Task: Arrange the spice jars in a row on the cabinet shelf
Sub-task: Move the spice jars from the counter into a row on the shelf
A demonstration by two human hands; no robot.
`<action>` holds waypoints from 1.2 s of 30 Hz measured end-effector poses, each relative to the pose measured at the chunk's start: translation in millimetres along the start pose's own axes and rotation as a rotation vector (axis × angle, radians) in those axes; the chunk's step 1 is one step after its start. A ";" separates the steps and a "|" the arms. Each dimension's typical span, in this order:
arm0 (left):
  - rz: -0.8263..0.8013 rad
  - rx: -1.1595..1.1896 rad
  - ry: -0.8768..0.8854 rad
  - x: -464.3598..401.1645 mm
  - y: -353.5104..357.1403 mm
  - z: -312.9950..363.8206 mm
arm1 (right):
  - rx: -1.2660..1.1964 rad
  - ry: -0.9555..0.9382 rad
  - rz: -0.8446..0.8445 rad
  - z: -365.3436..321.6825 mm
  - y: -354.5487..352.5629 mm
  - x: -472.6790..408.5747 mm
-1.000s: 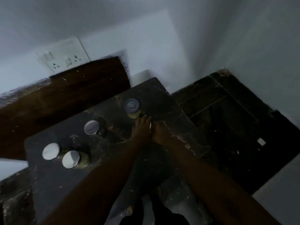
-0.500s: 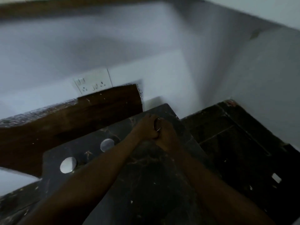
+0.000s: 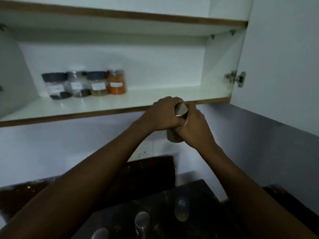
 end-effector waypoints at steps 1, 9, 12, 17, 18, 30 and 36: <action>0.017 -0.033 0.005 -0.8 -18.8 0.2 | -0.018 -0.025 0.007 -16.2 0.4 -9.9; 0.103 -0.144 -0.075 -19.6 -127.6 -31.3 | -0.158 -0.139 0.014 -92.5 32.8 -97.6; 0.081 -0.143 -0.174 -38.9 -146.0 -58.2 | -0.187 -0.127 -0.051 -95.4 50.7 -134.6; -0.032 0.002 -0.356 -69.6 -151.9 -103.2 | -0.222 -0.088 -0.120 -76.0 84.8 -180.9; -0.045 0.010 -0.376 -77.0 -152.1 -111.1 | -0.233 -0.083 -0.126 -69.3 92.1 -189.8; -0.163 -0.158 -0.378 -128.5 -152.0 -153.0 | -0.325 -0.044 -0.291 -21.9 161.9 -258.9; -0.218 -0.181 -0.415 -147.9 -151.3 -166.6 | -0.349 -0.079 -0.371 -11.5 178.9 -283.5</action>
Point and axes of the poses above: each hand's wrist, its own x-axis away from the middle knuckle, its own y-axis out of the palm, z = x × y, the point moved 4 cm from there along -x, towards the middle knuckle, and after that the axes turned 3 degrees about -x, right-handed, at the moved point
